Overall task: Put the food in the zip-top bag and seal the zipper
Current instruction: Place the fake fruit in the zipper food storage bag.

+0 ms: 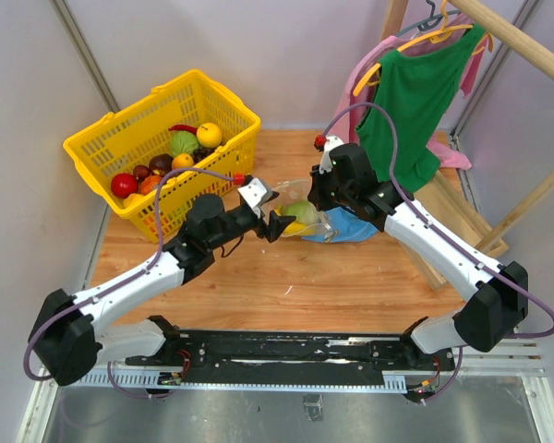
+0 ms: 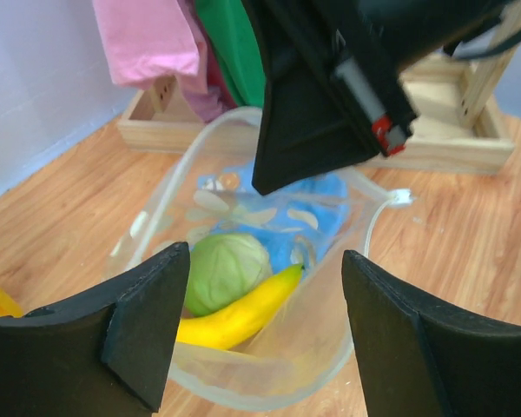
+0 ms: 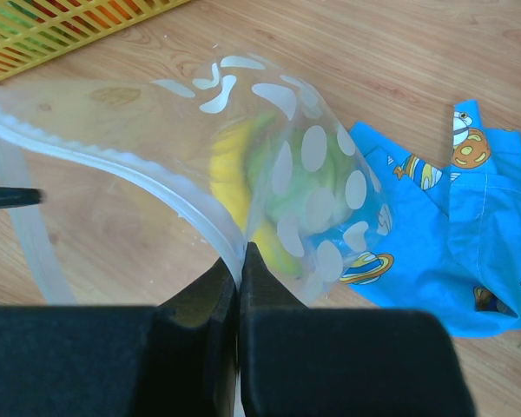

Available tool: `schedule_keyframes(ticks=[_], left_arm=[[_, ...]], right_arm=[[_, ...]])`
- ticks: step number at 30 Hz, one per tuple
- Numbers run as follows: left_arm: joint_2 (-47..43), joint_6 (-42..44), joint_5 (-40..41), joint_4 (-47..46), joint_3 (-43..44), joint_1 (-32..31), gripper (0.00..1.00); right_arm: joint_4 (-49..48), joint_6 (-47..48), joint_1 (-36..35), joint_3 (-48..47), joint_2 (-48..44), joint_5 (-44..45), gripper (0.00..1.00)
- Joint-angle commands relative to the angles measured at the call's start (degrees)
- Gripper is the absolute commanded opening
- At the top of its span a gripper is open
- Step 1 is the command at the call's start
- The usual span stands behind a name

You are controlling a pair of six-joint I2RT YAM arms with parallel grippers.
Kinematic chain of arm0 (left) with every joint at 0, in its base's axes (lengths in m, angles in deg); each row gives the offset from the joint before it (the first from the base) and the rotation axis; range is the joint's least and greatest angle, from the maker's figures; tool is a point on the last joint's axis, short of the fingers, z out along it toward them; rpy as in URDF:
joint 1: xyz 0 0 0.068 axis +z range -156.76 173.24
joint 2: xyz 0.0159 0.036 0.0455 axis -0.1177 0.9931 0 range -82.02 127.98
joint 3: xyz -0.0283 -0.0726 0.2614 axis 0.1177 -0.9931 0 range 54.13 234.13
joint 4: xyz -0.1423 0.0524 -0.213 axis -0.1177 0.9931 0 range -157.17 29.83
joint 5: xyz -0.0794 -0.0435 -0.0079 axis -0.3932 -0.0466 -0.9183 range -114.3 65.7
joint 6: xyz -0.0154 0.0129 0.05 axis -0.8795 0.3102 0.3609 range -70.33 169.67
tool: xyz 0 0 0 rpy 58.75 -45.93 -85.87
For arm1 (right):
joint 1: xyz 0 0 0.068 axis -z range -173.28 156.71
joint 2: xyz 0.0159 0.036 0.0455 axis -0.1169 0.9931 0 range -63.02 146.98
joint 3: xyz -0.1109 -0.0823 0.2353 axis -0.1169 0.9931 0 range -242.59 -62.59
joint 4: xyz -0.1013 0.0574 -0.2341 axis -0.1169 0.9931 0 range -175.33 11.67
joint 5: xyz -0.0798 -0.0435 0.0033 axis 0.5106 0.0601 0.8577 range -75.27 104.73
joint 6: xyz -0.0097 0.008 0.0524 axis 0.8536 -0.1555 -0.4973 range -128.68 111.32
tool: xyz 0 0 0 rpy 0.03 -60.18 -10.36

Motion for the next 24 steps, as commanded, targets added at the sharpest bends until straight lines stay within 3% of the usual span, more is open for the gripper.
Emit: schedule_keyframes(ticks=[1, 8, 16, 24], left_arm=[[-5.7, -6.1, 2.5, 6.5, 4.2, -0.4, 0.76], [-8.2, -10.9, 11.8, 20.6, 12.5, -0.3, 0.79], [-3.0, -9.4, 26.9, 38.4, 27.8, 0.6, 0.86], [1.3, -14.2, 25.0, 44.8, 35.9, 13.3, 0.87]], right_arm=[[-0.5, 0.4, 1.3, -1.4, -0.5, 0.3, 0.0], [-0.2, 0.4, 1.5, -1.6, -0.2, 0.6, 0.01], [-0.2, 0.7, 1.5, -1.4, -0.3, 1.0, 0.01], [-0.3, 1.3, 1.5, -1.0, -0.8, 1.7, 0.0]])
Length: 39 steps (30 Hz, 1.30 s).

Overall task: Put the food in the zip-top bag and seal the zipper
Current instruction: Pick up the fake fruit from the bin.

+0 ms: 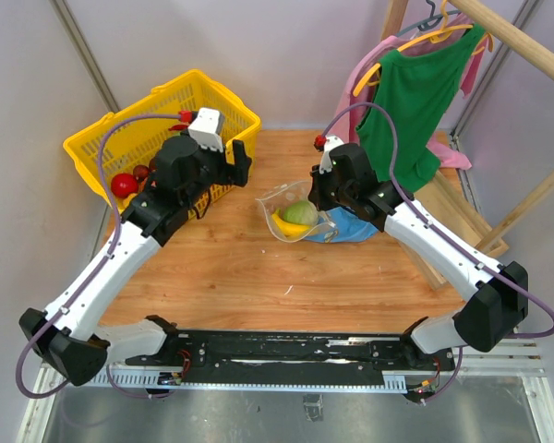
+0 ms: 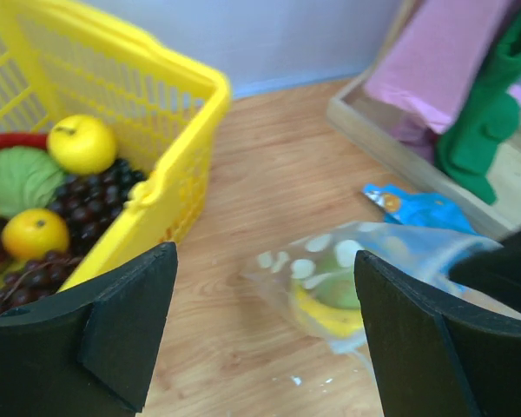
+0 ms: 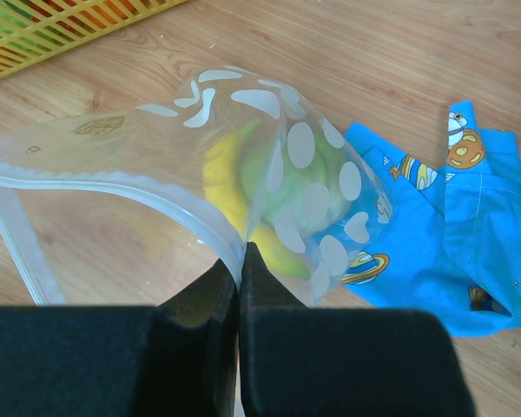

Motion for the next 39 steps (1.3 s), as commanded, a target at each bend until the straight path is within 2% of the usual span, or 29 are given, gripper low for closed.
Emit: schedule_keyframes(ticks=[1, 8, 25, 30, 39], left_arm=[[2.8, -2.4, 1.3, 6.1, 5.7, 6.6, 0.87], [8.7, -3.8, 5.9, 9.6, 13.0, 14.4, 0.92], [31.7, -11.1, -7.3, 14.3, 23.2, 33.9, 0.92], [39.0, -11.5, -10.7, 14.9, 26.5, 36.0, 0.93], [50.2, -10.5, -10.7, 16.7, 33.0, 36.9, 0.93]], right_arm=[[-0.2, 1.0, 1.4, -1.0, -0.7, 1.5, 0.0], [-0.2, 1.5, 1.4, -1.0, -0.8, 1.8, 0.01], [-0.3, 3.1, 1.5, 0.0, -2.3, 3.0, 0.01], [-0.3, 3.5, 1.4, 0.1, -2.2, 3.5, 0.01], [-0.3, 4.2, 1.5, 0.1, -1.8, 4.0, 0.0]])
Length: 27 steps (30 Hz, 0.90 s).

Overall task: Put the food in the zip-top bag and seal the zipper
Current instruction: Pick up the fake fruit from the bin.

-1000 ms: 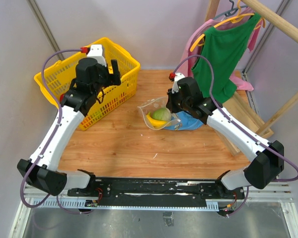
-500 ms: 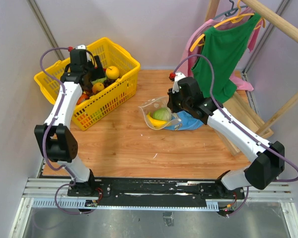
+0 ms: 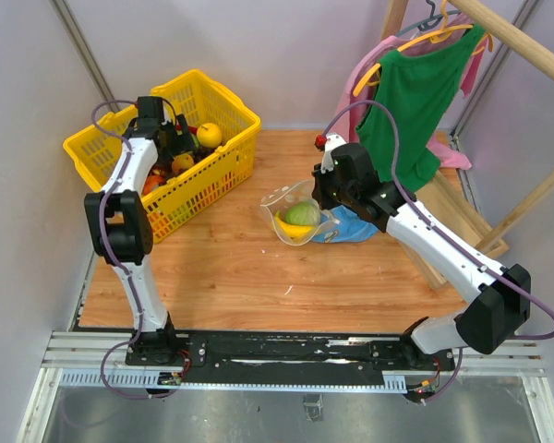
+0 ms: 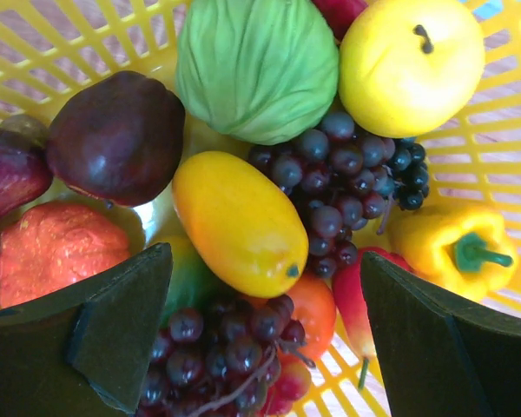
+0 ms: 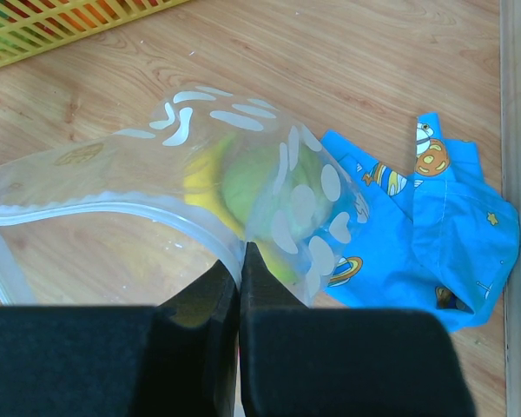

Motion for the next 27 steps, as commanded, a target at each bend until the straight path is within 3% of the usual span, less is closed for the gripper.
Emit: schedule_keyframes(ticks=[1, 10, 15, 24, 27], left_arm=[[4.9, 0.8, -1.2, 2.2, 5.2, 0.7, 0.92], [13.3, 1.2, -3.8, 5.0, 10.0, 0.7, 0.83], [14.0, 1.2, -5.1, 5.5, 9.7, 0.7, 0.73], [9.5, 2.6, -3.4, 6.1, 10.1, 0.7, 0.39], [7.4, 3.0, -2.7, 6.2, 10.1, 0.7, 0.32]], right_arm=[[-0.4, 1.0, 1.6, 0.0, -0.9, 1.5, 0.01], [-0.5, 1.2, 2.2, 0.0, -0.5, 1.6, 0.0], [-0.5, 1.2, 2.5, 0.1, -0.4, 1.6, 0.01], [-0.5, 1.1, 2.5, 0.1, -0.4, 1.2, 0.01], [-0.6, 1.0, 2.6, 0.0, -0.4, 1.1, 0.01]])
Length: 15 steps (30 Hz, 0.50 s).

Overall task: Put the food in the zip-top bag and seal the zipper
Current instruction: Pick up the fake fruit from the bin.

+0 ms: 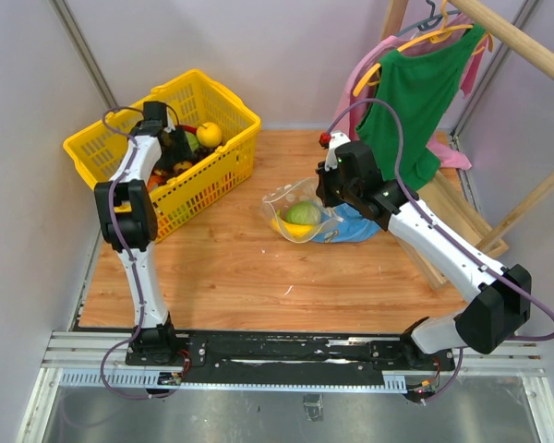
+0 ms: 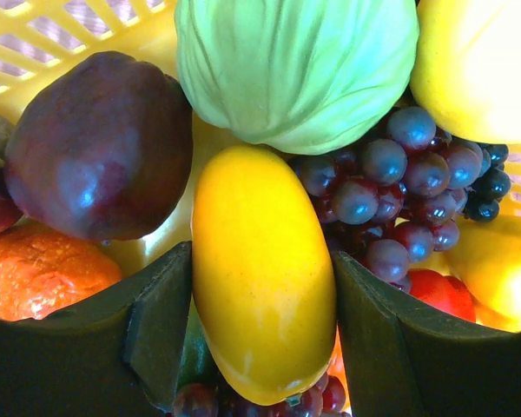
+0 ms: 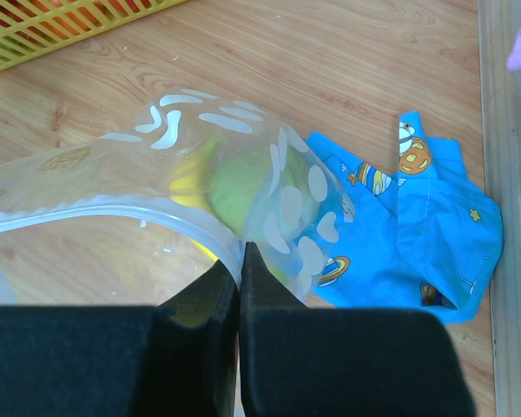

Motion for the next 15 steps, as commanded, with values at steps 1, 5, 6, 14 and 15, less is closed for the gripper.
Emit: schedule_keyframes(ticks=[1, 5, 6, 14, 15], left_arm=[[-6.0, 1.3, -0.2, 0.8, 1.4, -0.2, 0.3], [-9.4, 2.0, 0.8, 0.9, 1.3, -0.2, 0.24], [-10.2, 2.1, 0.9, 0.9, 1.2, -0.2, 0.23], [-17.7, 2.5, 0.5, 0.1, -1.0, -0.3, 0.18], [-18.7, 2.4, 0.3, -0.3, -1.5, -0.3, 0.18]], right_arm=[[-0.6, 0.6, 1.0, -0.1, -0.4, 0.7, 0.01], [-0.6, 0.4, 1.0, 0.0, -0.5, 0.2, 0.01], [-0.7, 0.3, 1.0, 0.1, -0.5, 0.1, 0.01], [-0.9, 0.0, 1.0, 0.1, -0.6, -0.6, 0.01], [-0.9, -0.1, 1.0, 0.1, -0.6, -0.6, 0.01]])
